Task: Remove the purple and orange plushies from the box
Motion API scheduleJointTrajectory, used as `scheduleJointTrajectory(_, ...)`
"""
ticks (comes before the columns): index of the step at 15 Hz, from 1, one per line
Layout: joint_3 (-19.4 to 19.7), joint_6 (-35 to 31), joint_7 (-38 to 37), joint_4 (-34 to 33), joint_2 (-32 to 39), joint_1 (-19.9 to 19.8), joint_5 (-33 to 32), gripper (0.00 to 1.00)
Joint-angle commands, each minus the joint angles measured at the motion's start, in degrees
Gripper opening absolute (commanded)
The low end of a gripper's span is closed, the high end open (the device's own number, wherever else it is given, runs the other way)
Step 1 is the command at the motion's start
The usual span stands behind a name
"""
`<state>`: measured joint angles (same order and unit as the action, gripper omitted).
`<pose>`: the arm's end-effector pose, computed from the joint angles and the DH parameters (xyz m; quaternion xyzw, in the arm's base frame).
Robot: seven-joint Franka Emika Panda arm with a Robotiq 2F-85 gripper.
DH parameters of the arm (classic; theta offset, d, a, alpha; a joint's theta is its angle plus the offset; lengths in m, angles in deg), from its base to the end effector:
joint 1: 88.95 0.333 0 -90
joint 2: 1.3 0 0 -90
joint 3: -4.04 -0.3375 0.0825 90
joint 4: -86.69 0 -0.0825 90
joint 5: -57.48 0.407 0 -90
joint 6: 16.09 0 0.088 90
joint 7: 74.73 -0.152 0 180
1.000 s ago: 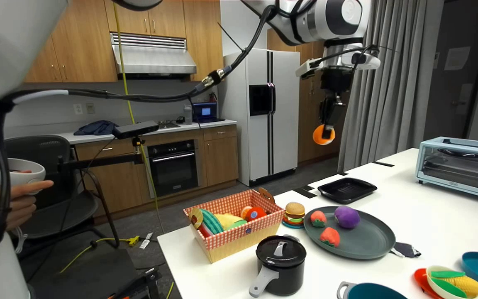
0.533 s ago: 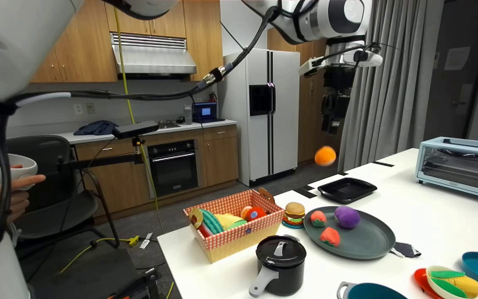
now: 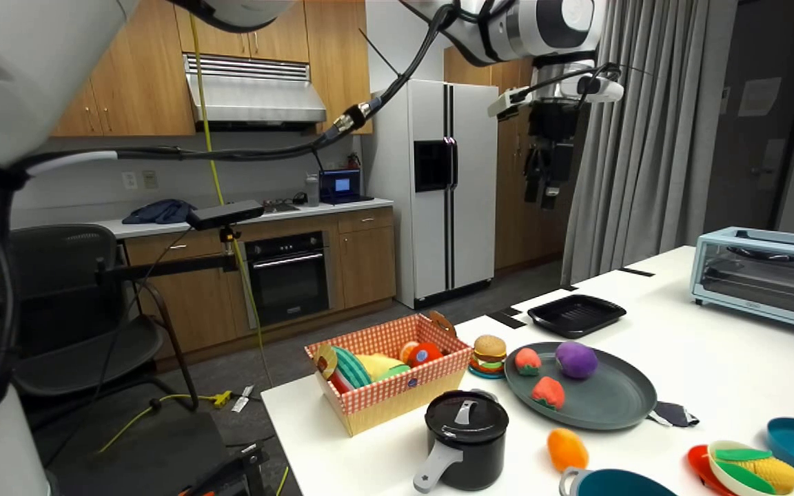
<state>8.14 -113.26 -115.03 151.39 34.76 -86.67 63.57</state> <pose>0.7592 0.0042 0.4061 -0.9316 0.3609 0.0393 0.0194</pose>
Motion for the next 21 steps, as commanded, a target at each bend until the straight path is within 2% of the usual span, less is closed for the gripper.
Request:
scheduleJointTrajectory(1, -1.3, 0.5, 0.9, 2.6, -3.1, 1.8, -0.3, 1.00)
scheduleJointTrajectory(10, -3.7, 0.0, 6.1, 13.1, -12.5, 7.2, -3.2, 1.00)
scheduleJointTrajectory(16, -5.1, -2.1, 10.9, 29.3, -22.9, 9.1, -9.5, 1.00)
scheduleJointTrajectory(21, -6.7, -4.2, 12.7, 43.3, -31.5, 8.4, -11.6, 1.00)
